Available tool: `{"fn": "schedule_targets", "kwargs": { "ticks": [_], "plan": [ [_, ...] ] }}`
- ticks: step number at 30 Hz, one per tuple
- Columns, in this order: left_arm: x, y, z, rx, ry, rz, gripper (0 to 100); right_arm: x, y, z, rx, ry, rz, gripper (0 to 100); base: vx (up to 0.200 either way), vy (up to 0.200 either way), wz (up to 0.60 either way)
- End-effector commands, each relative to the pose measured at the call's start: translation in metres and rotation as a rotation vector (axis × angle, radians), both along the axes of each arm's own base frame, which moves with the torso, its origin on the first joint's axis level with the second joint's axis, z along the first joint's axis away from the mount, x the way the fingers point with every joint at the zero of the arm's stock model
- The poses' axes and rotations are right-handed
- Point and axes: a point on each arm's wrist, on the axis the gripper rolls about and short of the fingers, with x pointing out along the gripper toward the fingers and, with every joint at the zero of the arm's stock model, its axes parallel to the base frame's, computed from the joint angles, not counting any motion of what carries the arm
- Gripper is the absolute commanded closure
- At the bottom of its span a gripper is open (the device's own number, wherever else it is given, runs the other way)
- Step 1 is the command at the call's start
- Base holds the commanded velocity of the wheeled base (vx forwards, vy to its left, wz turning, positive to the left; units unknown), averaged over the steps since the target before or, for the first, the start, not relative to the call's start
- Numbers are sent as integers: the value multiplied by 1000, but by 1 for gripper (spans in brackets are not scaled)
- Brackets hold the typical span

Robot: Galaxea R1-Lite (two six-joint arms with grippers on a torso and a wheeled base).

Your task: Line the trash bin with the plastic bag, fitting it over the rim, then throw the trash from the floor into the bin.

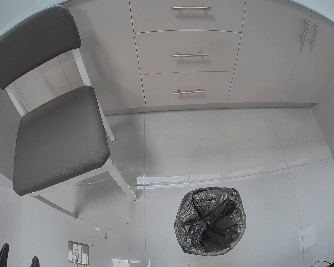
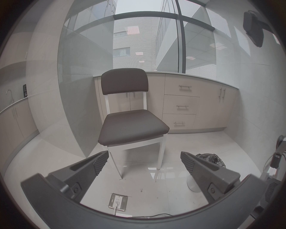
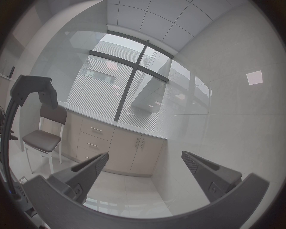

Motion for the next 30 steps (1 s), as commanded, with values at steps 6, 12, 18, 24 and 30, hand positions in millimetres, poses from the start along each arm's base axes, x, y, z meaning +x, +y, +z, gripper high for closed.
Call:
{"fn": "schedule_targets", "kwargs": {
  "ticks": [6, 12, 18, 24, 30],
  "plan": [
    [0, 0, -5, -2, 2, 0, 0, -4, 0, -15, -41, 6, 133, 0, 0, 0, 0],
    [0, 0, -5, -3, 2, 1, 0, 2, 2, -25, -36, 113, 194, 0, 0, 0, 0],
    [0, 0, -5, 3, 2, 0, 0, 58, 2, -35, 190, 351, 266, 0, 0, 0, 0],
    [0, 0, -5, 4, 2, 0, 0, 159, 1, -31, 499, 173, 360, 0, 0, 0, 0],
    [0, 0, -5, 4, 2, 0, 0, 252, -1, -101, 401, 187, 210, 0, 0, 0, 0]
  ]
}}
